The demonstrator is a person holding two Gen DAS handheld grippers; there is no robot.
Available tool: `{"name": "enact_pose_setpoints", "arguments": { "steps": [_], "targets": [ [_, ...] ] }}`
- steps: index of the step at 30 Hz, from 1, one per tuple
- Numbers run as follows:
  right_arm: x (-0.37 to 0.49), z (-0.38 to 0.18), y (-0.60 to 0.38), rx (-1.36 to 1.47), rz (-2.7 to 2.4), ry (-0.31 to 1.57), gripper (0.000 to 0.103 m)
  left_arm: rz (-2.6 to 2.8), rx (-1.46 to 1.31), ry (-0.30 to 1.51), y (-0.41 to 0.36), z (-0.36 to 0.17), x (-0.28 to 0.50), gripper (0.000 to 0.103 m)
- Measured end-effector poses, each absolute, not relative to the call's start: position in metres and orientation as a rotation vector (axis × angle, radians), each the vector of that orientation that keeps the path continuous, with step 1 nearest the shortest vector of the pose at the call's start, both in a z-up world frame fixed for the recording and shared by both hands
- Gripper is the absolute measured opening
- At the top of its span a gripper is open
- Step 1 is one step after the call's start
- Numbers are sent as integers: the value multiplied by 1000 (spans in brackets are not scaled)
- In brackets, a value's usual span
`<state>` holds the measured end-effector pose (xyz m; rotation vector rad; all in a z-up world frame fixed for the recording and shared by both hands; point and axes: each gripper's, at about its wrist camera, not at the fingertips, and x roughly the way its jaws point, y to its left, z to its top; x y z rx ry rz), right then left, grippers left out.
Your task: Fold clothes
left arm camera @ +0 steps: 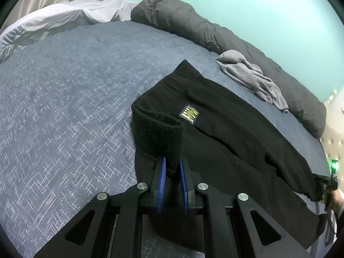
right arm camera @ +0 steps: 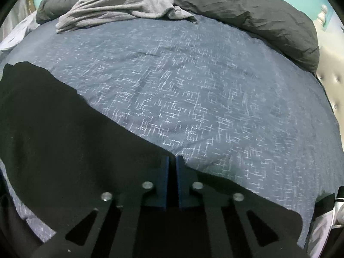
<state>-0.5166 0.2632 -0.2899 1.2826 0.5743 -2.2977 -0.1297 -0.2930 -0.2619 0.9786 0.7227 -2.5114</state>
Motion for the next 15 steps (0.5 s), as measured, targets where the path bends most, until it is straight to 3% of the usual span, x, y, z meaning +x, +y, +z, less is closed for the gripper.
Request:
{"name": "enact_pose_setpoints", "arguments": {
  "steps": [7, 15],
  "targets": [
    [-519, -265, 272, 1167, -2441, 526, 3, -2510, 974, 716, -292, -261, -131, 13],
    [-544, -289, 261, 1335, -2498, 532, 3, -2513, 983, 706, -291, -262, -133, 13]
  ]
}}
